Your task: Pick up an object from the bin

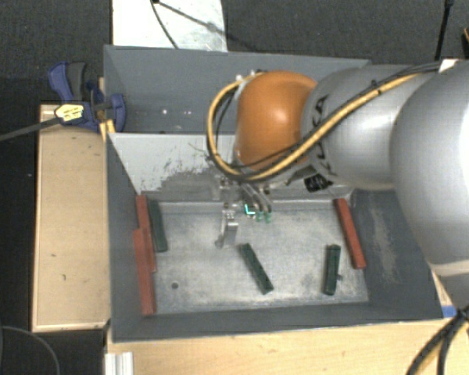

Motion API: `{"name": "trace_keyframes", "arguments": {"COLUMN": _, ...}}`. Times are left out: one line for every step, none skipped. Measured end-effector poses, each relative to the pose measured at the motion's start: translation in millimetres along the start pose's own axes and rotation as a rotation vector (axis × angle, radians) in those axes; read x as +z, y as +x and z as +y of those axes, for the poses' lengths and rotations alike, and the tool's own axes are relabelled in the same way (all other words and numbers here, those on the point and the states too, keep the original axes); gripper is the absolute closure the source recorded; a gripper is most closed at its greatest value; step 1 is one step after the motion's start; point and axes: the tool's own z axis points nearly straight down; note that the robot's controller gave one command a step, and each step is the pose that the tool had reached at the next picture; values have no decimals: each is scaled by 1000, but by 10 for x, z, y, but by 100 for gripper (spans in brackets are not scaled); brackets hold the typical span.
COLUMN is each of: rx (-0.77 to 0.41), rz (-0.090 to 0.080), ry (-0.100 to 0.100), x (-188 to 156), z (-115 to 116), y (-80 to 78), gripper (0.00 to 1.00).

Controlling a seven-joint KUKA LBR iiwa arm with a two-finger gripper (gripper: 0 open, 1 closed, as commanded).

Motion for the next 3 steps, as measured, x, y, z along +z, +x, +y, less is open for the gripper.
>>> {"name": "trace_keyframes", "arguments": {"rx": -143, "rz": -4, "ry": 2, "x": 18, "z": -615, "y": 592, "gripper": 0}}
{"name": "trace_keyframes", "arguments": {"rx": 100, "rz": -5, "ry": 0, "x": 127, "z": -861, "y": 852, "gripper": 0}}
{"name": "trace_keyframes", "arguments": {"rx": 452, "rz": -2, "ry": -1, "x": 84, "z": -677, "y": 975, "gripper": 0}}
